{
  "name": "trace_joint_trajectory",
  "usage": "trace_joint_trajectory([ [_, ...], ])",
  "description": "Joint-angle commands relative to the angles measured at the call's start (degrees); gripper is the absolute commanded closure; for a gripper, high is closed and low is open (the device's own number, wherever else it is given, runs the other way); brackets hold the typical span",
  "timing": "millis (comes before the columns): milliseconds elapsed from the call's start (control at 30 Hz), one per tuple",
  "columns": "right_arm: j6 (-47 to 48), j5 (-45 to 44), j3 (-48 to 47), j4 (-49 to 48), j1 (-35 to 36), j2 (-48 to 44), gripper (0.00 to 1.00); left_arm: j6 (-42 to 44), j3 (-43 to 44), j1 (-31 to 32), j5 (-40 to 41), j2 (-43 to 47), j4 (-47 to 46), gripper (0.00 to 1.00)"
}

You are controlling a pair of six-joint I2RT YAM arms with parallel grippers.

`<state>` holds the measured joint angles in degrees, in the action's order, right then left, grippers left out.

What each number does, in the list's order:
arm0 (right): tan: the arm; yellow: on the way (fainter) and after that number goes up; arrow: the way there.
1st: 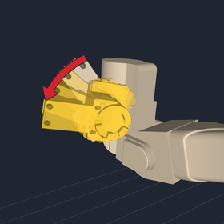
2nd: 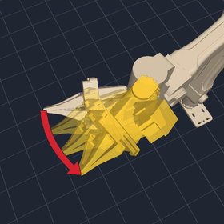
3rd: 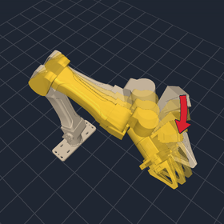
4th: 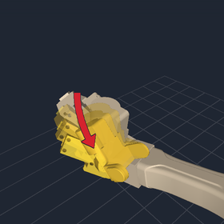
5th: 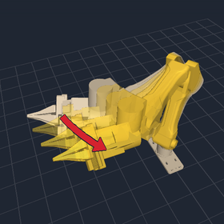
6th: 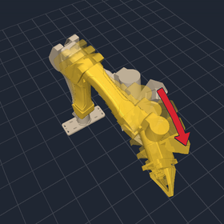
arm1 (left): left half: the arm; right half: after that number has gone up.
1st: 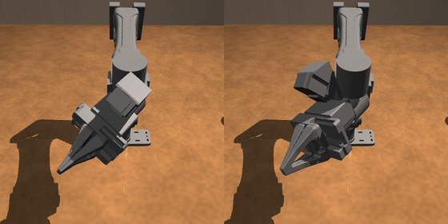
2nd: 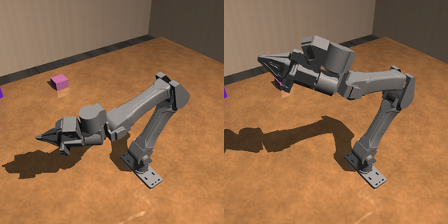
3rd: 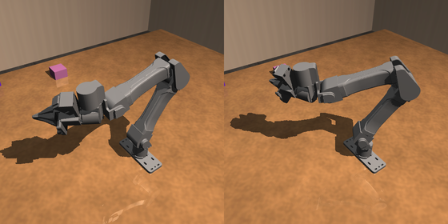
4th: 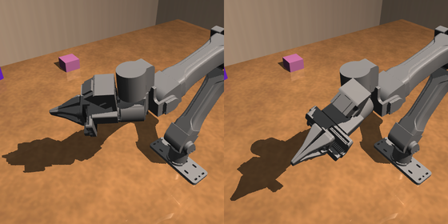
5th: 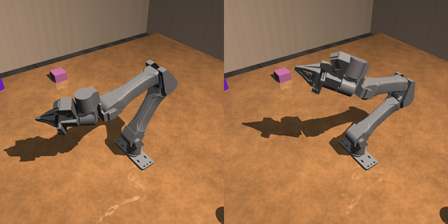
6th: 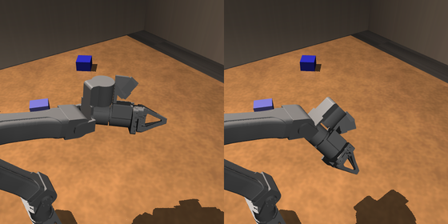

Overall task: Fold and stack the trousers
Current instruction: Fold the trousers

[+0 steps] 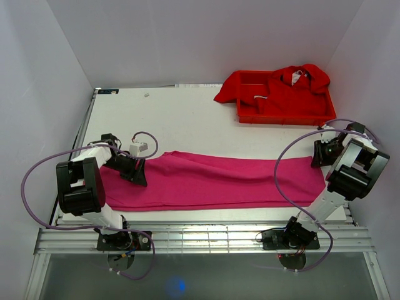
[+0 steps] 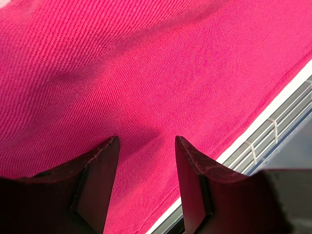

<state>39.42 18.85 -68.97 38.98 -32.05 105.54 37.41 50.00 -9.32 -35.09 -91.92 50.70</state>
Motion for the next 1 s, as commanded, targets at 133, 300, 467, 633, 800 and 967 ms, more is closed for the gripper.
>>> trace_joint_trajectory([
  [133,-0.04,0.05,1.82,2.15,-0.47,-2.18,0.77,2.14,-1.92,-0.08,6.09,-1.86,-8.33,0.38],
  [300,-0.31,-0.22,0.59,3.82,-1.17,-3.93,0.92,1.88,-2.18,-0.08,6.00,-1.86,-8.77,0.38],
  [467,-0.57,-2.85,0.76,4.26,-1.52,-5.87,0.92,1.97,-2.71,-0.08,6.17,-1.51,-9.04,0.38],
  [633,-0.13,-6.19,1.03,4.00,-3.54,-6.31,0.92,1.88,-3.15,-0.08,6.35,-1.16,-9.39,0.38],
  [800,-0.13,-7.51,1.91,1.37,-5.12,-4.82,0.92,1.53,-3.50,-0.08,6.26,-1.68,-9.83,0.38],
  [967,-1.01,-6.46,2.35,-0.66,-5.04,-2.01,0.92,1.18,-3.42,-0.08,6.26,-1.77,-10.00,0.37],
])
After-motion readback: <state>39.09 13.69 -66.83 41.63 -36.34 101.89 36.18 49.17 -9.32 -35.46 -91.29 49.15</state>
